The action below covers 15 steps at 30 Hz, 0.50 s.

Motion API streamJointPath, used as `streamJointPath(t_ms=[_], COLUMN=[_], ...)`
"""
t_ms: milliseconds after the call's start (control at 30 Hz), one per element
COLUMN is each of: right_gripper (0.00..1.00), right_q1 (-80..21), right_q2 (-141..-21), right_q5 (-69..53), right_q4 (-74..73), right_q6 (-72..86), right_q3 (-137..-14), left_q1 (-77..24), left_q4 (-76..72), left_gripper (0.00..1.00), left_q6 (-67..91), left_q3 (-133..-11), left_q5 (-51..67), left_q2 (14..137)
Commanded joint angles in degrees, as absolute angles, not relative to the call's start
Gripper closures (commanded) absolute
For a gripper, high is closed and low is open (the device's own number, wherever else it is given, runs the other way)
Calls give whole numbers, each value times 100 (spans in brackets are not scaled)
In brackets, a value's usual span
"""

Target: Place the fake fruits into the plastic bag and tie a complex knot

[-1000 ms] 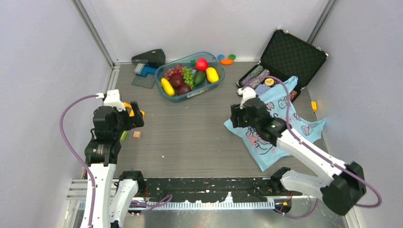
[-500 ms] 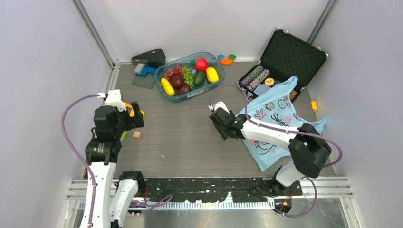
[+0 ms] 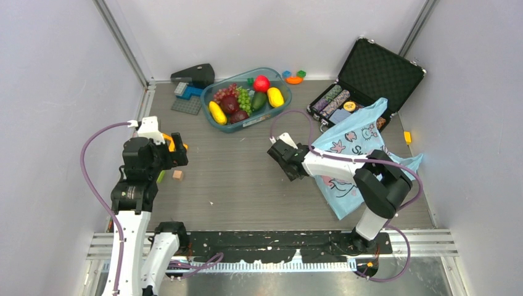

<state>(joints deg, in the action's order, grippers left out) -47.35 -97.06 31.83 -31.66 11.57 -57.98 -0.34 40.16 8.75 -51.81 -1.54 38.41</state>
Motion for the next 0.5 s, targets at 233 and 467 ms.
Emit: streamJointPath(t_ms=[233,467], right_gripper=[56,84], right_q1=[-4255,-4219], right_q2=[-9661,-9723], right_q5=[2642,2506], right_q4=[-2690,-2553], right_q6=[1397,1443], right_q3=[-5788,-5785], left_q1=[-120,-131], left_q4=[3942,3961], left_gripper=[5,5], left_q6=[814,809], left_q3=[-5203,-5212], left_q5=[-136,-201], left_q2=[3859,3828])
